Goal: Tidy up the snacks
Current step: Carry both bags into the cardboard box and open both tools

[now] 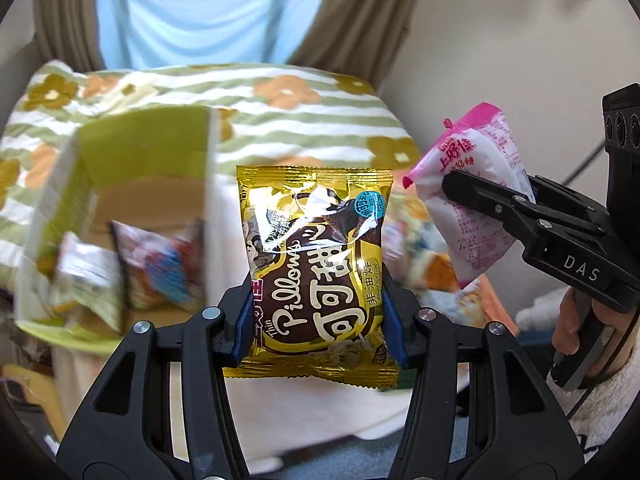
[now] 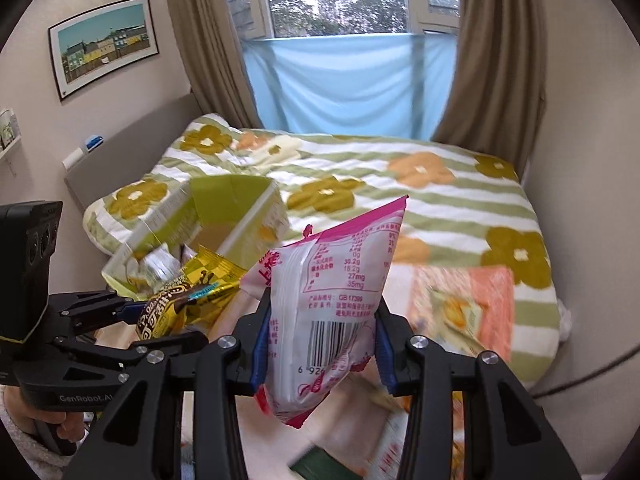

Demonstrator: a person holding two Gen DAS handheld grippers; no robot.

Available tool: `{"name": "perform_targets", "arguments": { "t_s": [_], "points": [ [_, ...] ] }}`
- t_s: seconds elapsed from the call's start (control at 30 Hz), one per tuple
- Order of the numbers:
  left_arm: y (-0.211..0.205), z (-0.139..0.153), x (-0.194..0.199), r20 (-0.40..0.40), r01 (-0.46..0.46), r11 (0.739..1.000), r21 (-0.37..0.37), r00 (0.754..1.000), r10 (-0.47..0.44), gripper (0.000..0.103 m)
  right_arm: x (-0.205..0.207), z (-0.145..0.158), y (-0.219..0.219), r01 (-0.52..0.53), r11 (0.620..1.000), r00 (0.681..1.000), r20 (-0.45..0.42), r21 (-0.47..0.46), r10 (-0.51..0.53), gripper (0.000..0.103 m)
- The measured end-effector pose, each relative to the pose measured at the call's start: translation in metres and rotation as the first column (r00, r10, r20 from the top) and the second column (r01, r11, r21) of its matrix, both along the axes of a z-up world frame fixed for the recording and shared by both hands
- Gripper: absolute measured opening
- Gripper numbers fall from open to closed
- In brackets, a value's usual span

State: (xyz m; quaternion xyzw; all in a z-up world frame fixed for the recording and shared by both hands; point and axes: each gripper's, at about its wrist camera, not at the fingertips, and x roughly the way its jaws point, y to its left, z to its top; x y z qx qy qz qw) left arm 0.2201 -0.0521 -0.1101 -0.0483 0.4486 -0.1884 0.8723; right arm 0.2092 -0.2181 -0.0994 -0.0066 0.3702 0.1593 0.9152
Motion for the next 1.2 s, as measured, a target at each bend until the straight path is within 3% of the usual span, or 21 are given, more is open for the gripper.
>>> {"name": "perform_targets", "arguments": {
  "t_s": [0.13,0.4,0.6,0.77,0.8,0.87,0.9,0.93,1.2],
  "points": [
    [0.049,0.006,0.031,-0.011,-0.039,0.999,0.011,0.999,0.039,0.048,0.035,0.004,0.047,-0.027,0.999,1.000,-0.003,0.019,0.027,0.040],
    [0.141,-0.013,0.114,-0.062,-0.051,0.996,0.075,0.997,0.055,0.048,0.095,-0.002,0.136,-0.029,0.997,0.999,-0.044,0.067,0.032,0.040],
    [0.173,-0.040,0.162,-0.121,0.002,0.995,0.102,0.993,0.010,0.048,0.123,-0.016,0.185,0.005,0.999,0.995,-0.100,0.049,0.000,0.040],
    [0.173,-0.057,0.175,-0.145,0.045,0.990,0.131,0.989,-0.025,0.050,0.133,-0.026,0.200,0.053,0.998,0.987,-0.151,0.028,-0.048,0.040],
    [0.172,-0.059,0.179,-0.146,0.050,0.989,0.136,0.989,-0.030,0.052,0.136,-0.028,0.201,0.059,0.998,0.986,-0.159,0.025,-0.054,0.040],
    [0.169,-0.063,0.182,-0.152,0.061,0.985,0.164,0.988,-0.036,0.072,0.142,-0.032,0.204,0.069,0.997,0.982,-0.179,0.016,-0.065,0.040],
    [0.168,-0.065,0.182,-0.148,0.059,0.982,0.181,0.988,-0.032,0.094,0.144,-0.034,0.205,0.072,0.997,0.980,-0.187,0.014,-0.068,0.040],
    [0.168,-0.065,0.180,-0.141,0.056,0.981,0.183,0.989,-0.030,0.101,0.146,-0.036,0.204,0.072,0.997,0.978,-0.198,0.014,-0.068,0.040],
    [0.182,-0.068,0.162,-0.164,-0.027,0.980,0.197,0.985,0.061,0.102,0.162,-0.055,0.205,0.048,0.998,0.963,-0.268,0.040,-0.036,0.040]
  ]
}}
